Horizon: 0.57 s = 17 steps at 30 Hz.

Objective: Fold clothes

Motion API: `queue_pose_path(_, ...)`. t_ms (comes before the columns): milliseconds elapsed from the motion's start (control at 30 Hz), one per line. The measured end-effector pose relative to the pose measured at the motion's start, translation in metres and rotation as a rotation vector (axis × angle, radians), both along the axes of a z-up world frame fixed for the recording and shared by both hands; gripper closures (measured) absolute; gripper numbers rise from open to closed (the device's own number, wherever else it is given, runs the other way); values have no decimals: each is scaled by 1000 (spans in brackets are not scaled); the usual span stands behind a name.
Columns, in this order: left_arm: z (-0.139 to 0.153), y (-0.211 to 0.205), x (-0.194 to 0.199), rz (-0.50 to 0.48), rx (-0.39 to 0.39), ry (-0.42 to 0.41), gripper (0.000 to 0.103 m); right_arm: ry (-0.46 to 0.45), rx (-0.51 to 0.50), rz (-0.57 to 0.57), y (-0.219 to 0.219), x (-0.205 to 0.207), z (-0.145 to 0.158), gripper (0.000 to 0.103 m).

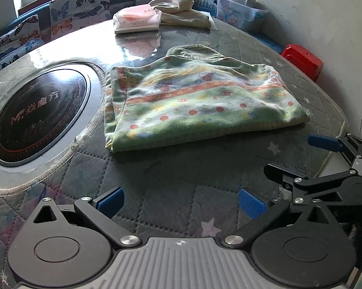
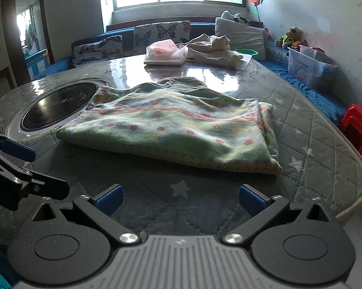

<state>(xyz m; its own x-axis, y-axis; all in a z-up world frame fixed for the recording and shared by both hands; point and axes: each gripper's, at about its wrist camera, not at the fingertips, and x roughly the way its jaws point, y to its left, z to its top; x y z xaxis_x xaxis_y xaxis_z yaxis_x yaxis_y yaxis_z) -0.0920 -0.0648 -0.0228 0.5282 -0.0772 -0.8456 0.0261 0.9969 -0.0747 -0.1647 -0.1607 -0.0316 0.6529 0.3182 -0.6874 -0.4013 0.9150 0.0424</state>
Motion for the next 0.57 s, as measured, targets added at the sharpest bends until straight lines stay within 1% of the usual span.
queue_pose_path(567, 4, 2, -14, 7, 12, -27, 0, -14, -23, 5, 8, -11, 14, 0)
